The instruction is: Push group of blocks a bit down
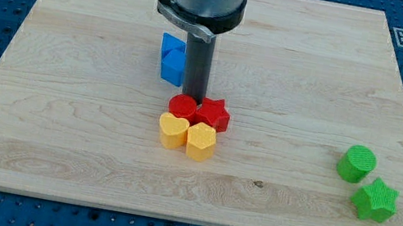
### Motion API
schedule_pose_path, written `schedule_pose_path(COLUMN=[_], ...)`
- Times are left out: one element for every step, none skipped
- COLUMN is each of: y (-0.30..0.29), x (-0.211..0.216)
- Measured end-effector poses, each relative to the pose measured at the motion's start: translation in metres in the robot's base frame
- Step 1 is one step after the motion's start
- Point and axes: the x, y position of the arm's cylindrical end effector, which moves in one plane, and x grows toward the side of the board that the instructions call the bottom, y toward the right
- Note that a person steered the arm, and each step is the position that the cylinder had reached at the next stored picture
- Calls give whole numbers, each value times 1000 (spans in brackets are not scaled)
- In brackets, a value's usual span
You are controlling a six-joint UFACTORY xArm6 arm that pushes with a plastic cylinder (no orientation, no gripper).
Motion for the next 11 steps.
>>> schedule_pose_path(y=[3, 26, 57, 76, 72, 37, -1, -28, -33, -42, -42], x=[-1, -7, -10, -10, -10, -10, -10, -10, 8, 41, 41])
